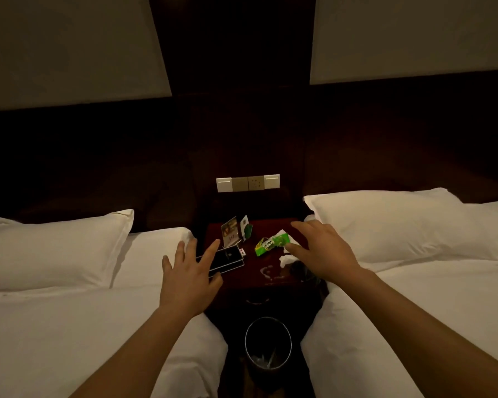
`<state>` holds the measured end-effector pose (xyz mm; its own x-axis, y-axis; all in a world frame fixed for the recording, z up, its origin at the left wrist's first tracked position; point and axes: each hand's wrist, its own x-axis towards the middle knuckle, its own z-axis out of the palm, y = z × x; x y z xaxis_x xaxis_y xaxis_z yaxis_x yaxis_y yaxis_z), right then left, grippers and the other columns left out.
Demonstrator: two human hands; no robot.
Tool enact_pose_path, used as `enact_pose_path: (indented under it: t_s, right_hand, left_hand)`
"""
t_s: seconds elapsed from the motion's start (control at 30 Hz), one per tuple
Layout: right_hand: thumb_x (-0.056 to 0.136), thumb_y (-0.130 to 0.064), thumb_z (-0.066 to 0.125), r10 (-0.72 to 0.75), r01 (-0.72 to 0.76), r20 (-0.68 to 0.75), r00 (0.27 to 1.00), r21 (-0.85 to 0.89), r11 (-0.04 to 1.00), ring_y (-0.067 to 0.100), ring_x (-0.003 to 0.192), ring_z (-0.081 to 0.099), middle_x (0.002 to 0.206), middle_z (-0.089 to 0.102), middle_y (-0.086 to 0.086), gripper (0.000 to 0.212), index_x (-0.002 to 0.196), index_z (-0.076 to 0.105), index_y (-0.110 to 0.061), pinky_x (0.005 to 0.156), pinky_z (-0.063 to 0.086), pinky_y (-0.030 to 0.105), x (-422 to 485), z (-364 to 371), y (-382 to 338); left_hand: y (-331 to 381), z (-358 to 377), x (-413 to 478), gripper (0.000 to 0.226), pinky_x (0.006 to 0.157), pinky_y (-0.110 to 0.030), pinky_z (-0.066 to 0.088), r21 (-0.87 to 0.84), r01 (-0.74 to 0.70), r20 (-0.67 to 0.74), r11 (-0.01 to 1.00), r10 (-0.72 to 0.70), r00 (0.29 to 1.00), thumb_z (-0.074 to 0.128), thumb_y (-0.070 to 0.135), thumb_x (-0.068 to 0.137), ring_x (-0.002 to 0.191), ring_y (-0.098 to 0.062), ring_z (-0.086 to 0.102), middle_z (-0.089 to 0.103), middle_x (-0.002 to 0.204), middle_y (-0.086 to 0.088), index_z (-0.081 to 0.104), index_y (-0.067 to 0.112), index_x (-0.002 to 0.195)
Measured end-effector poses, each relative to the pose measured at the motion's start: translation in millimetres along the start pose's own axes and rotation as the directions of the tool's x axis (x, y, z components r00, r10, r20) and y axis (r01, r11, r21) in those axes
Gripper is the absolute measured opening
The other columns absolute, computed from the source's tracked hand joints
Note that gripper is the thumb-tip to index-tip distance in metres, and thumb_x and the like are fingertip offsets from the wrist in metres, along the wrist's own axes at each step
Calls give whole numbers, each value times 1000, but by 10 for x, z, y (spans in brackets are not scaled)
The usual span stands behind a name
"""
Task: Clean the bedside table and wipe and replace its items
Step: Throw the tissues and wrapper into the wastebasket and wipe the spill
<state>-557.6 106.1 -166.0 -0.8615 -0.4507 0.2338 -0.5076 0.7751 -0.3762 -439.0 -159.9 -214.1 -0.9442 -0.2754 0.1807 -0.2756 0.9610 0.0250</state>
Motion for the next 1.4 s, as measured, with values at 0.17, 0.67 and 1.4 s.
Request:
enact_pose_path:
  t_s: [0.17, 0.67, 1.4]
  right_hand:
    - [90, -52, 57, 81, -82, 26, 996, 15, 997, 24, 118, 51, 131, 57, 1, 54, 138, 49, -28, 89, 45, 36, 585, 653, 210]
    - [91, -41, 62, 314, -346, 191, 930, 169, 923, 20, 115, 57, 131, 59, 1, 49, 136, 54, -25, 90, 50, 36, 1954, 2801, 1001]
    - [85, -60, 54, 232, -135, 150, 961, -479, 867, 31, 97, 60, 116, 65, 5, 53, 131, 55, -33, 81, 46, 39, 2598, 4649, 2820]
  left_hand:
    - [-216, 653, 738, 72, 119, -60, 14, -34, -37, 56, 999, 39, 998, 35, 57, 95, 153, -31, 4, 10, 166, -8, -1, 44, 155]
    - [-637, 2826, 2441, 70, 117, -64, 16, -59, -90, 213, 994, 101, 972, 31, 59, 91, 152, -34, 8, 18, 164, -11, 5, 44, 155]
    - [-405, 5459, 2957, 68, 116, -68, 1, 25, 16, -35, 1000, -15, 999, 34, 61, 89, 152, -39, 9, 21, 162, -15, 24, 43, 154]
